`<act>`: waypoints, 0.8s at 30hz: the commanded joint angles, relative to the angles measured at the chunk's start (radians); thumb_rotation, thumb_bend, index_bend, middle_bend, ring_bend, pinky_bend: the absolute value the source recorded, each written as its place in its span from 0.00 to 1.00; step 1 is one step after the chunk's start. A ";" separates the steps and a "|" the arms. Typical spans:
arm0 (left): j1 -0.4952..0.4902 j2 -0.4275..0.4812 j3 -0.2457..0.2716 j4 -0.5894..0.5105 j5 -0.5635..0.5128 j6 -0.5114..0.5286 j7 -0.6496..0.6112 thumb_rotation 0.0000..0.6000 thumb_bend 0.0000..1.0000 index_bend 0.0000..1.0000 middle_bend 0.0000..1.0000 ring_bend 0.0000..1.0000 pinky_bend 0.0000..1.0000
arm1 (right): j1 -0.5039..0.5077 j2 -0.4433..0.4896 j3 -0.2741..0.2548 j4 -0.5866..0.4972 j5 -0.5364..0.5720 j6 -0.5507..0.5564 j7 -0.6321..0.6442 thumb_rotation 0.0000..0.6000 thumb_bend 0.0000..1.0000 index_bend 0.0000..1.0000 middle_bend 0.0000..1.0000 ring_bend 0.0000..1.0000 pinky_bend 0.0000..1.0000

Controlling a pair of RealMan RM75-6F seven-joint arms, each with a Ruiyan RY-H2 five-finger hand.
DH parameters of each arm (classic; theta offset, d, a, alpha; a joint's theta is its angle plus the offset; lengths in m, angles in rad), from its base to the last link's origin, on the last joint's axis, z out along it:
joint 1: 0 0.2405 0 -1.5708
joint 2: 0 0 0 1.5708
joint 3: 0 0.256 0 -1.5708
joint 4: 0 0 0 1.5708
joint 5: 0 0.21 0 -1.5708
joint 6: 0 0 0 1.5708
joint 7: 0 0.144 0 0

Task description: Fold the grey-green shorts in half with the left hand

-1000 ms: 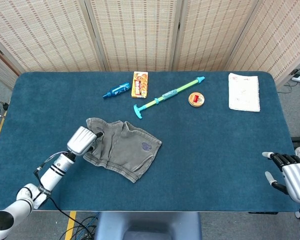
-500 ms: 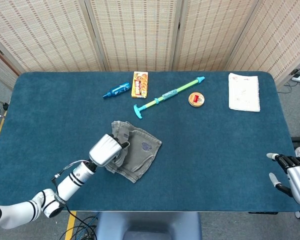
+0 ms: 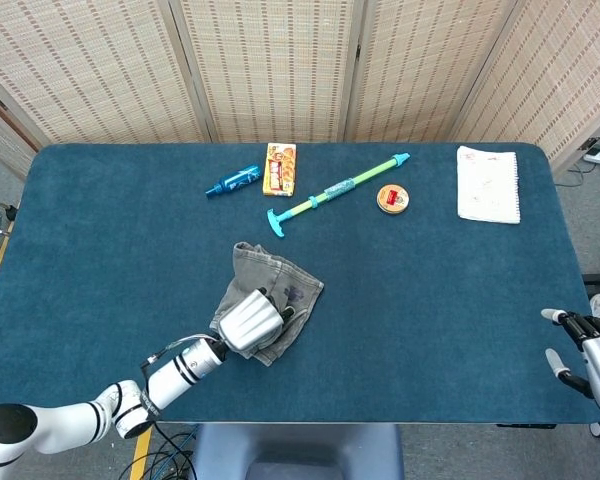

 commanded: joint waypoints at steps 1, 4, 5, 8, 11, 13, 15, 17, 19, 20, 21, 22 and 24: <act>-0.003 -0.019 -0.001 0.008 -0.004 -0.012 0.015 1.00 0.55 0.58 0.95 0.85 0.83 | -0.001 0.000 0.000 0.000 0.000 0.000 -0.001 1.00 0.34 0.27 0.40 0.44 0.40; -0.007 -0.042 -0.012 0.016 -0.013 -0.022 0.042 1.00 0.55 0.55 0.95 0.85 0.83 | -0.002 0.000 0.000 -0.001 0.001 0.000 -0.001 1.00 0.34 0.27 0.40 0.44 0.40; -0.009 -0.049 -0.017 0.019 -0.020 -0.028 0.049 1.00 0.55 0.55 0.95 0.85 0.83 | -0.003 0.000 0.000 -0.001 0.001 0.000 -0.001 1.00 0.34 0.27 0.40 0.44 0.40; -0.018 -0.072 -0.037 0.029 -0.048 -0.055 0.067 1.00 0.55 0.54 0.95 0.85 0.83 | -0.004 0.000 0.000 0.000 0.001 0.000 -0.002 1.00 0.34 0.27 0.40 0.44 0.40; -0.026 -0.092 -0.054 0.038 -0.068 -0.070 0.089 1.00 0.55 0.54 0.95 0.84 0.83 | -0.008 0.002 0.001 0.000 0.004 0.003 -0.001 1.00 0.34 0.27 0.40 0.44 0.40; -0.031 -0.101 -0.060 0.043 -0.075 -0.078 0.099 1.00 0.55 0.54 0.95 0.84 0.83 | -0.011 0.003 0.001 0.000 0.006 0.004 0.000 1.00 0.34 0.27 0.40 0.44 0.40; -0.036 -0.107 -0.062 0.050 -0.083 -0.094 0.116 1.00 0.55 0.54 0.94 0.84 0.83 | -0.013 0.003 0.001 0.001 0.007 0.006 0.001 1.00 0.34 0.27 0.40 0.44 0.40; -0.038 -0.110 -0.061 0.051 -0.091 -0.106 0.128 1.00 0.55 0.54 0.94 0.84 0.83 | -0.015 0.003 0.001 0.003 0.007 0.008 0.003 1.00 0.33 0.27 0.40 0.45 0.40; -0.038 -0.114 -0.058 0.050 -0.096 -0.113 0.135 1.00 0.55 0.53 0.94 0.83 0.83 | -0.016 0.003 0.001 0.005 0.008 0.008 0.005 1.00 0.33 0.27 0.40 0.45 0.40; -0.038 -0.116 -0.056 0.051 -0.096 -0.114 0.138 1.00 0.55 0.52 0.94 0.83 0.83 | -0.016 0.002 0.001 0.006 0.009 0.007 0.006 1.00 0.34 0.27 0.40 0.45 0.40; -0.038 -0.120 -0.054 0.052 -0.097 -0.115 0.139 1.00 0.53 0.50 0.94 0.83 0.83 | -0.016 0.002 0.001 0.007 0.009 0.006 0.006 1.00 0.34 0.27 0.40 0.45 0.40; -0.038 -0.122 -0.053 0.053 -0.098 -0.116 0.136 1.00 0.51 0.48 0.94 0.83 0.83 | -0.016 0.001 0.001 0.008 0.008 0.005 0.007 1.00 0.34 0.27 0.40 0.45 0.40; -0.033 -0.133 -0.057 0.058 -0.105 -0.108 0.135 1.00 0.33 0.37 0.93 0.83 0.83 | -0.016 0.001 0.001 0.009 0.007 0.006 0.009 1.00 0.34 0.27 0.41 0.45 0.40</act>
